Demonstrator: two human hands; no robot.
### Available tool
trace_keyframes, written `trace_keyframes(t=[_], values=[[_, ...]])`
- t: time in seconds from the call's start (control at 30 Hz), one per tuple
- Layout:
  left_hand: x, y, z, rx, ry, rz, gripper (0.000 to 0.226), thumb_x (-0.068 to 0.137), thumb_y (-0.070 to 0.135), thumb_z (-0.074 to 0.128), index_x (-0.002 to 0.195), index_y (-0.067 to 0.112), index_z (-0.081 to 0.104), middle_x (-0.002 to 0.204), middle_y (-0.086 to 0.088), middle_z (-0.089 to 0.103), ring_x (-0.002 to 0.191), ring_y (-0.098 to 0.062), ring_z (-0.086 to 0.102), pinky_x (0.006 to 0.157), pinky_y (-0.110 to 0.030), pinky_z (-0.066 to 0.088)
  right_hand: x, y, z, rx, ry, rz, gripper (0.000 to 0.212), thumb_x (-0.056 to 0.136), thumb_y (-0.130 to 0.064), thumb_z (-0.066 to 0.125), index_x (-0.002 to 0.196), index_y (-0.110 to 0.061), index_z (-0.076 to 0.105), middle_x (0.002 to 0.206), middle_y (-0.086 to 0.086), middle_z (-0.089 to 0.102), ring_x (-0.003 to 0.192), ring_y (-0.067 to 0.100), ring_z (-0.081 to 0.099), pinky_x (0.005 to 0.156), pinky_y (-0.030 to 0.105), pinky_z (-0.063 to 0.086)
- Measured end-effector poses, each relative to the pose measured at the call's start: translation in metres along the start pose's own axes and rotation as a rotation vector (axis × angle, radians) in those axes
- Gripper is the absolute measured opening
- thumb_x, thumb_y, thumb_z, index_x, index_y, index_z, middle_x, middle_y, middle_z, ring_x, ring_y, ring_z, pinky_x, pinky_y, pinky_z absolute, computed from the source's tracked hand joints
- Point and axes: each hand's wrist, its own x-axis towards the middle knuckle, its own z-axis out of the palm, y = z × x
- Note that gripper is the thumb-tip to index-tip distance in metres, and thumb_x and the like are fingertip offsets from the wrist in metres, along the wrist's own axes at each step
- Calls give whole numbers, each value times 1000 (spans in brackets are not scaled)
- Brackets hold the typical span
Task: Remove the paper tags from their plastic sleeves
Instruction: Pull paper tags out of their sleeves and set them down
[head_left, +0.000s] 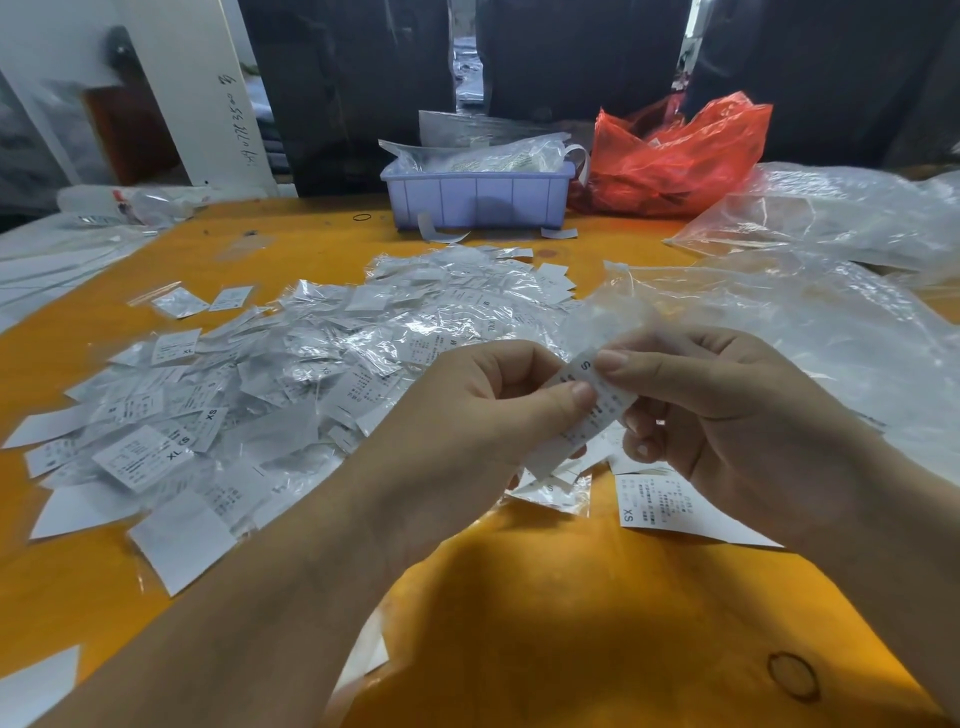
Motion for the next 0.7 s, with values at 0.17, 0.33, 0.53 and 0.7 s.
trace_keyframes(t=[0.17, 0.33, 0.53, 0.7], values=[[0, 1, -2, 6, 27, 36, 7, 88, 13, 64, 88, 13, 71, 64, 8, 67, 54, 0, 60, 46, -10, 41, 1, -1, -1, 80, -3, 42, 8, 70, -21, 76, 67, -15, 71, 60, 2, 51, 52, 11, 44, 46, 21, 40], [1, 2, -5, 17, 27, 28, 5, 82, 17, 70, 86, 17, 72, 67, 7, 68, 54, -2, 59, 47, -11, 41, -1, -5, -1, 88, -11, 57, 18, 68, -26, 71, 54, -18, 62, 57, 1, 46, 51, 12, 39, 47, 22, 35], [1, 2, -4, 7, 29, -30, 15, 75, 28, 63, 74, 19, 75, 64, 5, 64, 54, -5, 56, 47, -20, 39, -1, -6, -1, 62, -49, 58, 25, 72, -21, 74, 52, -16, 59, 55, 2, 43, 50, 13, 36, 47, 23, 33], [3, 3, -5, -24, -4, -99, 14, 74, 27, 66, 68, 18, 75, 64, 1, 64, 49, -6, 53, 47, -21, 40, 1, -4, -3, 53, -65, 62, 20, 71, -28, 71, 55, -17, 66, 54, 1, 45, 48, 12, 39, 49, 25, 34]])
